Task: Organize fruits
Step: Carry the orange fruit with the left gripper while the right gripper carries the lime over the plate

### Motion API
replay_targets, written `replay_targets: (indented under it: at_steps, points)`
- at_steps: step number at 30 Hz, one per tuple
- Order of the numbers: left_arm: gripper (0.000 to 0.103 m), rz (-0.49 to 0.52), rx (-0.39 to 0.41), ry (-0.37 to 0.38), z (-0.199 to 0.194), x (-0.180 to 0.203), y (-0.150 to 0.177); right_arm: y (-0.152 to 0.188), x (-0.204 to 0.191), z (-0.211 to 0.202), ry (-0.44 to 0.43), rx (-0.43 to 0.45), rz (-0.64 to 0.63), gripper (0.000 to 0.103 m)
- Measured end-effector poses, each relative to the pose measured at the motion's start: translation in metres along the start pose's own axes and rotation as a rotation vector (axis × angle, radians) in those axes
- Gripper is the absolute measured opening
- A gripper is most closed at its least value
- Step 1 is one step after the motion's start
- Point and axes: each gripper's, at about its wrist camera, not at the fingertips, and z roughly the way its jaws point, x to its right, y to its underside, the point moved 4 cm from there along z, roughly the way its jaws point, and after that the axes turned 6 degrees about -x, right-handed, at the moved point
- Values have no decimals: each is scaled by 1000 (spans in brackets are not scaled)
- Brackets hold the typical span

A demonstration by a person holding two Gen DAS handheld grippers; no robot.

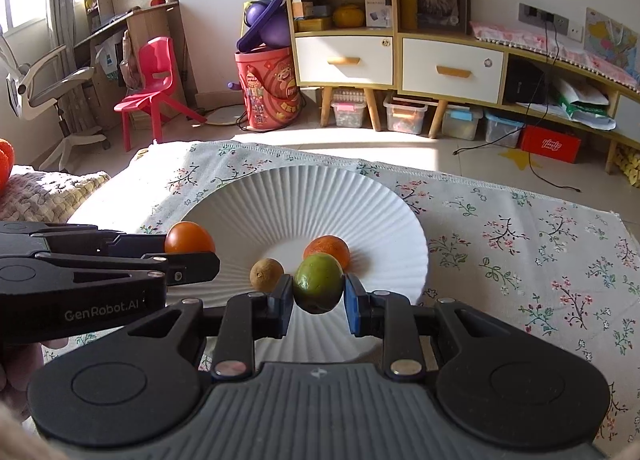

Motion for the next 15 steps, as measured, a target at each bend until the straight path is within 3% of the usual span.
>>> replay_targets:
  at_steps: [7, 15]
  points:
    - [19, -45, -29, -4, 25, -6, -9, 3, 0, 9, -4, -37, -23, 24]
    - [19, -14, -51, -23, 36, -1, -12, 2, 2, 18, 7, -55, -31, 24]
